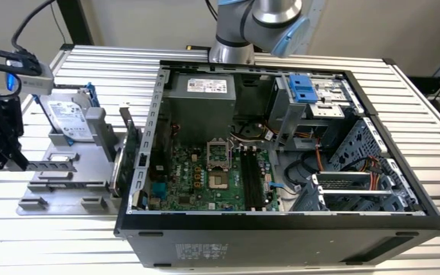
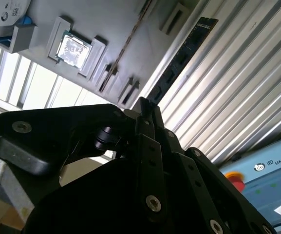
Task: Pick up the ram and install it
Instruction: 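Pick up the ram and move it above insertion slot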
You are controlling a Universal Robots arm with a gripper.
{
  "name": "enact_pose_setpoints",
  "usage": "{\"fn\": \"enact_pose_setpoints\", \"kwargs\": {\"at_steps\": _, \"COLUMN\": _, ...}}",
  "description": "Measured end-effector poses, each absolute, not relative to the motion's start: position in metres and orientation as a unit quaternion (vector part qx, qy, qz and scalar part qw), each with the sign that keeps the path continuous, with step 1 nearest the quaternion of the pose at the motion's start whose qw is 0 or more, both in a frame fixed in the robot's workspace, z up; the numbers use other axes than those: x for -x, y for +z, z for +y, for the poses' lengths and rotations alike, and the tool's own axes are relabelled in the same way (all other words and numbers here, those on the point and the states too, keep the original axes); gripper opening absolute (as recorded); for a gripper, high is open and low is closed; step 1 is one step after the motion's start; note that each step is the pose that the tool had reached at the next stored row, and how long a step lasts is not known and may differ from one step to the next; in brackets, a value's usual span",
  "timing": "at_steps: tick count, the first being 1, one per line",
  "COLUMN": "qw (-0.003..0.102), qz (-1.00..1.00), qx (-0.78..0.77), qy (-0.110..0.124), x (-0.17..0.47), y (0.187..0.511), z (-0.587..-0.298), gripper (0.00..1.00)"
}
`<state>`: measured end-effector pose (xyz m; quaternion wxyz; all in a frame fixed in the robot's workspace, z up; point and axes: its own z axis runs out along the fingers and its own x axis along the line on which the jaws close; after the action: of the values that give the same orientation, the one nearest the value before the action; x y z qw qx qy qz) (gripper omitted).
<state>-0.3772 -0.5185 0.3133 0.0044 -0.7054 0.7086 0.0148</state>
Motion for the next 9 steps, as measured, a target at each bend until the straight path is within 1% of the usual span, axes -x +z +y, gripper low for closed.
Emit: {"fn": "enact_pose_setpoints", "kwargs": {"at_steps": 9, "qw": 0.004, "qz": 0.709, "qx": 0.705, "qy": 0.015, "x": 0.3772, "y": 0.3244, "z": -0.5185, "gripper": 0.00}}
